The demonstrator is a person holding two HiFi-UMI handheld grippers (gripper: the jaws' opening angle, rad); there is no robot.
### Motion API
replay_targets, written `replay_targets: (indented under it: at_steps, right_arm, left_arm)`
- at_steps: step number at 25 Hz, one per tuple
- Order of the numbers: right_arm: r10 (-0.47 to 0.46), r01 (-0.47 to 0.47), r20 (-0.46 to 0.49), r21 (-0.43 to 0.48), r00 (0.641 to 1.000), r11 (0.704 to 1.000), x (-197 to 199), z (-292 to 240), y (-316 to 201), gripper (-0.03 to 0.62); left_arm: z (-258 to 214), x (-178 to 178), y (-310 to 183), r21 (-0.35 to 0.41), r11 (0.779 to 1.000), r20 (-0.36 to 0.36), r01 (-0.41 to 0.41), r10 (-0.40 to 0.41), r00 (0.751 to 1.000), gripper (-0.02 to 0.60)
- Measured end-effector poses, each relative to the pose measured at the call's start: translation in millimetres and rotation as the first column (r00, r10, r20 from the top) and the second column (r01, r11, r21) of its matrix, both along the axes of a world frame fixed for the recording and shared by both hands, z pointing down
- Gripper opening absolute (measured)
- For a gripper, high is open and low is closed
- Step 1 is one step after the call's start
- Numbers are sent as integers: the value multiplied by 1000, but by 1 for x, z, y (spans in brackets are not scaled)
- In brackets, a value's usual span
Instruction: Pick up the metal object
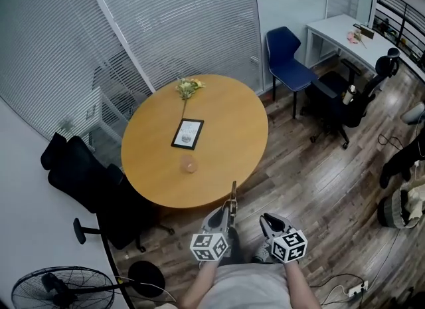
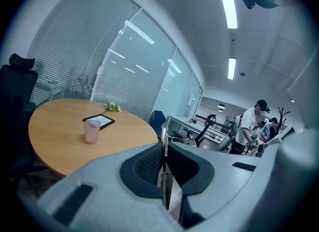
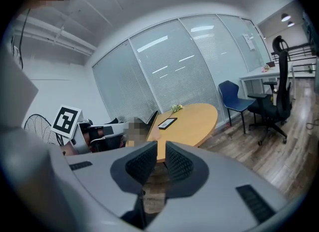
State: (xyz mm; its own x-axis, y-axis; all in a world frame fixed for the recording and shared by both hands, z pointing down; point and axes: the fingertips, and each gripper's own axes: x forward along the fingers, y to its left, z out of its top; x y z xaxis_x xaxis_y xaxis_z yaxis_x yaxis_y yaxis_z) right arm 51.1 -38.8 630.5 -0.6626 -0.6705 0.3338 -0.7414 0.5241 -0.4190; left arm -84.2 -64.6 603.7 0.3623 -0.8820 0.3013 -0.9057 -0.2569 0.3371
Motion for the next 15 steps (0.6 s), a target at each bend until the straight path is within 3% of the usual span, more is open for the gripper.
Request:
replay_targets:
  at_steps: [7, 15]
  right_arm:
    - [-34, 34, 4, -1, 999, 999, -5, 2, -2, -1]
    - [-81, 81, -22, -3, 996, 997, -18, 5, 1, -2]
  left_arm:
    - [1, -6, 7, 2, 999, 13, 34, -34, 999, 23]
    - [3, -19, 14, -2, 997, 10, 76, -76, 997, 23]
